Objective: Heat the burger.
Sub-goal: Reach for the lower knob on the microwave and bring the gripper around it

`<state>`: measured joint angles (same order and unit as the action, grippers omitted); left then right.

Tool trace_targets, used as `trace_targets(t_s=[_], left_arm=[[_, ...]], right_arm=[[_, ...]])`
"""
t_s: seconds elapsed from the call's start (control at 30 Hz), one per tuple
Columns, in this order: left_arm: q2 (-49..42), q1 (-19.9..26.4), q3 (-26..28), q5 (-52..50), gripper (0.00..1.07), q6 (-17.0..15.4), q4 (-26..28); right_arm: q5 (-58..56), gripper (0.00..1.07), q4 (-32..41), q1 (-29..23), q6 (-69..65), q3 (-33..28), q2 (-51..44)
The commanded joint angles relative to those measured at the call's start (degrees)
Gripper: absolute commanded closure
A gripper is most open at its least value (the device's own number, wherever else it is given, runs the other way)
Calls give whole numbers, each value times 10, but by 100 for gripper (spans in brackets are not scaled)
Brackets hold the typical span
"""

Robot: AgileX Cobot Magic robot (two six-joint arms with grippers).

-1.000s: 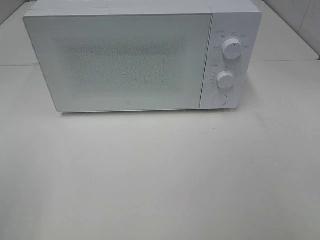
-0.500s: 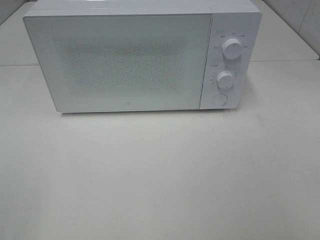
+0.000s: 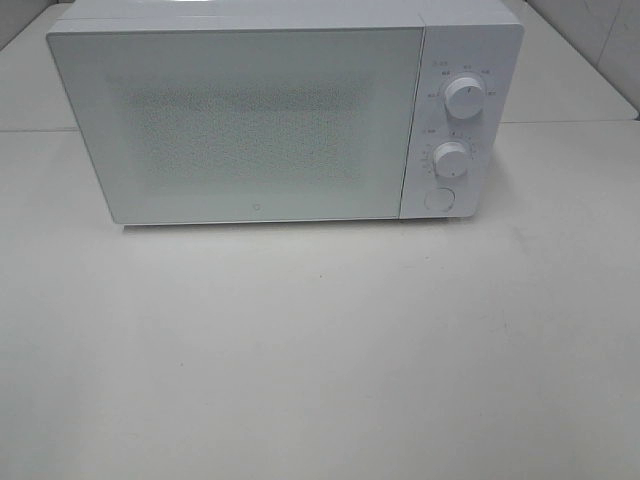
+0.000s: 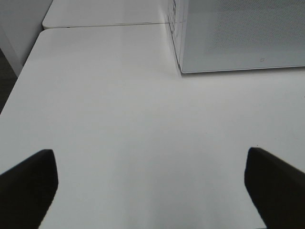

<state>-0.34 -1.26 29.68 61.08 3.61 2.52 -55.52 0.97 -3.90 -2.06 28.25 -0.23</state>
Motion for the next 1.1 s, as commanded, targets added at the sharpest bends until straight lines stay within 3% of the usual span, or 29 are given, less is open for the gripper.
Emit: trace_targets(t_s=[0.03,0.73,0.83,0.9,1.1], left_arm=[[-9,3,0,3,6,0,-2],[-8,3,0,3,6,0,-2],[-8,3,0,3,6,0,-2],[-8,3,0,3,6,0,-2],[-8,3,0,3,6,0,-2]], right_arm=[[5,41,3,3,-1,-1,-15],[6,40,1,0,-8,-1,-15],[7,36,-1,0,-9,0,-15],[13,27,-1,0,-12,6,-12],[17,26,-1,0,-13,10,19]])
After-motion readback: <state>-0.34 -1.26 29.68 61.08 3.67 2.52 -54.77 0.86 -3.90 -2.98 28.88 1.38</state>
